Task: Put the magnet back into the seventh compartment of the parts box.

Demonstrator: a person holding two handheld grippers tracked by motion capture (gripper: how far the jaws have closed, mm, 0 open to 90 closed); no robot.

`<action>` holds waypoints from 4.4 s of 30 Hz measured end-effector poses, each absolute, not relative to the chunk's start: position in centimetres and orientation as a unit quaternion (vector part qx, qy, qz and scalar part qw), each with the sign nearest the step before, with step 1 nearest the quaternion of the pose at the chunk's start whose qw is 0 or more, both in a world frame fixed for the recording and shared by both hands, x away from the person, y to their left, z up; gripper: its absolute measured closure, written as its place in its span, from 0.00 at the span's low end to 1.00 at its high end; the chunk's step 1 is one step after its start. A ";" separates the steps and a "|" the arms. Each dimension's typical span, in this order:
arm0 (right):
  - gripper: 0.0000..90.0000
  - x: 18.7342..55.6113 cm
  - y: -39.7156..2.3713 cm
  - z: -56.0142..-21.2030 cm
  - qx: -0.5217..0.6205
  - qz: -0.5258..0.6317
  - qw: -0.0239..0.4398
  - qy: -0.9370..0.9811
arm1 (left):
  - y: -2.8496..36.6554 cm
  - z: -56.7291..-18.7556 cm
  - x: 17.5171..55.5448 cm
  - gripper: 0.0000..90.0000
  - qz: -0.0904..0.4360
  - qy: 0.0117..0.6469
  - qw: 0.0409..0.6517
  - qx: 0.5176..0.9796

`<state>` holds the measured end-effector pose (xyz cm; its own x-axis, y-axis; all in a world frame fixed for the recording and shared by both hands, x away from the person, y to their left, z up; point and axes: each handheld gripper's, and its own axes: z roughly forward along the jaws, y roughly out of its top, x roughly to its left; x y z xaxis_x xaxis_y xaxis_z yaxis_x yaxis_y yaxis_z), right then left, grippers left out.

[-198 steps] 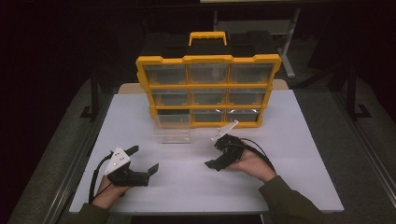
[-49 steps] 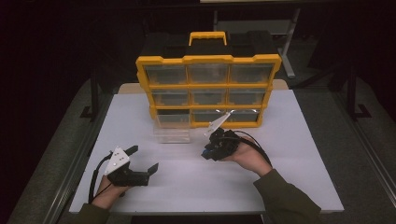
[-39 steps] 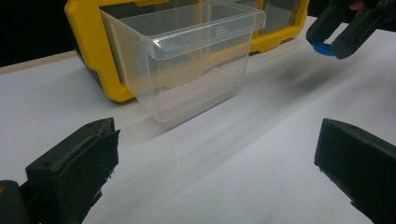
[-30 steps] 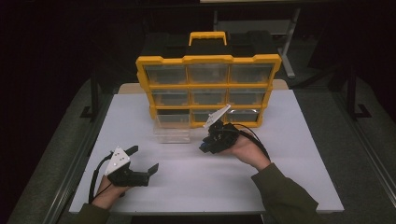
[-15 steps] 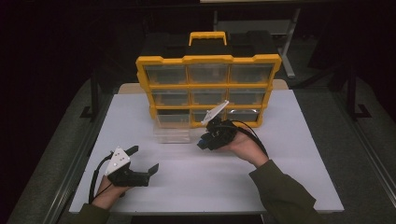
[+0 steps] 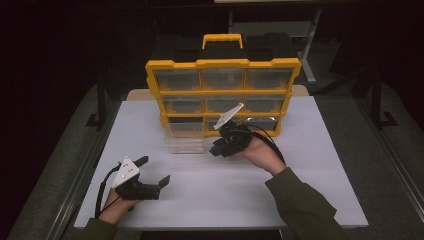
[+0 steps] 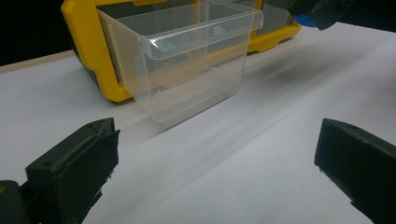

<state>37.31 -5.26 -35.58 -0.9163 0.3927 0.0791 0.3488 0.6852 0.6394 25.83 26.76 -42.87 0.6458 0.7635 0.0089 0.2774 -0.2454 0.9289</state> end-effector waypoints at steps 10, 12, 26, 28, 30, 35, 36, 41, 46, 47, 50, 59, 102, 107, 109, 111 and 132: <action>0.69 37.6 -4.7 -34.9 0.209 0.347 0.026 0.914 | 26.8 -42.9 25.9 0.00 0.244 0.347 0.505 0.752; 0.69 37.9 -4.6 -34.9 0.196 0.351 0.032 0.915 | 26.8 -42.9 25.9 0.00 0.243 0.347 0.506 0.751; 0.69 38.6 -3.8 -33.7 0.197 0.351 0.033 0.915 | 26.7 -42.9 25.8 0.00 0.242 0.347 0.507 0.751; 0.69 38.7 -3.6 -33.6 0.190 0.355 0.037 0.915 | 26.7 -42.9 25.9 0.00 0.243 0.346 0.507 0.751; 0.69 38.8 -3.4 -33.4 0.191 0.353 0.038 0.915 | 26.7 -42.9 25.9 0.00 0.242 0.346 0.507 0.751; 0.69 39.1 -3.1 -33.1 0.191 0.355 0.039 0.914 | 26.7 -42.9 25.8 0.00 0.242 0.347 0.507 0.751; 0.69 39.2 -3.1 -33.0 0.191 0.355 0.039 0.914 | 26.7 -42.9 25.8 0.00 0.242 0.346 0.507 0.751; 0.69 39.5 -2.8 -32.8 0.192 0.362 0.039 0.911 | 26.6 -42.9 25.9 0.00 0.243 0.342 0.507 0.753; 0.69 39.8 -2.3 -32.6 0.199 0.358 0.035 0.912 | 26.7 -42.9 25.9 0.00 0.243 0.341 0.505 0.754; 0.69 40.0 -2.3 -32.7 0.190 0.363 0.040 0.911 | 26.7 -42.9 25.9 0.00 0.243 0.341 0.505 0.754; 0.69 40.2 -2.1 -32.5 0.193 0.362 0.040 0.911 | 26.7 -42.9 25.9 0.00 0.242 0.343 0.506 0.754; 0.69 40.9 -1.4 -32.4 0.199 0.361 0.034 0.910 | 26.7 -42.9 25.9 0.00 0.242 0.343 0.508 0.753; 0.69 43.4 2.5 -33.9 0.224 0.316 0.016 0.922 | 26.6 -42.9 25.8 0.00 0.240 0.344 0.510 0.751; 0.68 43.4 2.5 -33.9 0.227 0.314 0.016 0.921 | 26.7 -42.9 25.8 0.00 0.240 0.344 0.510 0.751; 0.66 43.4 2.5 -33.9 0.227 0.315 0.016 0.921 | 26.7 -42.9 25.8 0.00 0.240 0.344 0.511 0.751; 0.61 43.5 2.4 -33.9 0.229 0.319 0.017 0.919 | 26.7 -42.9 25.8 0.00 0.240 0.344 0.511 0.751; 0.99 43.4 1.9 -33.3 0.189 0.355 -0.001 0.915 | 26.7 -42.9 25.9 0.00 0.240 0.342 0.508 0.754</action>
<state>43.39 1.87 -33.28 -0.9287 0.3450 0.1360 0.3464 0.6762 0.6502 25.86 26.70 -42.88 0.6515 0.7585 0.0149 0.2712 -0.2511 0.9292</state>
